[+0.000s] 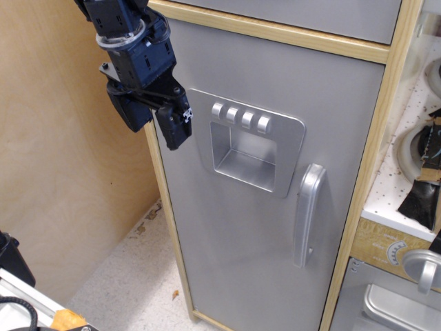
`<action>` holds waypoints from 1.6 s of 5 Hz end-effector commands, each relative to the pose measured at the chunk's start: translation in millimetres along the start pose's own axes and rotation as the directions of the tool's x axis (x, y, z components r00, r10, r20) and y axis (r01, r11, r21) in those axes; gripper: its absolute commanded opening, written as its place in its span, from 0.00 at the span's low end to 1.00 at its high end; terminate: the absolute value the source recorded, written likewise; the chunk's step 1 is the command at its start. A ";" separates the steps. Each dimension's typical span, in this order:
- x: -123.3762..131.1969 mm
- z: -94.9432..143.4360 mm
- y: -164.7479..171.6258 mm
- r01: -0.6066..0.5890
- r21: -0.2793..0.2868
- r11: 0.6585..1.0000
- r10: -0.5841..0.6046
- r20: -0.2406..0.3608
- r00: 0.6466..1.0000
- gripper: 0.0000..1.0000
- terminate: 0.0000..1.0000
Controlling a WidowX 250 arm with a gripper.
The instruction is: Open fridge
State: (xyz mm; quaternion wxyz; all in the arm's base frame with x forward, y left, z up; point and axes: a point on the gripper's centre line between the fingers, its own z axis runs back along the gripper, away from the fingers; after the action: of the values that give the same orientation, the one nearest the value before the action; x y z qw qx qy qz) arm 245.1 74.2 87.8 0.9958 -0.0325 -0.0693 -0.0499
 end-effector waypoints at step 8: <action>52.8 -75.0 -125.4 -0.069 -0.050 0.996 0.075 0.124 0.989 1.00 0.00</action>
State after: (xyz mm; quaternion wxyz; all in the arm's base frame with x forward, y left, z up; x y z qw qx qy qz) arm 286.7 -58.2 18.7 0.9920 -0.0609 -0.1105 -0.0023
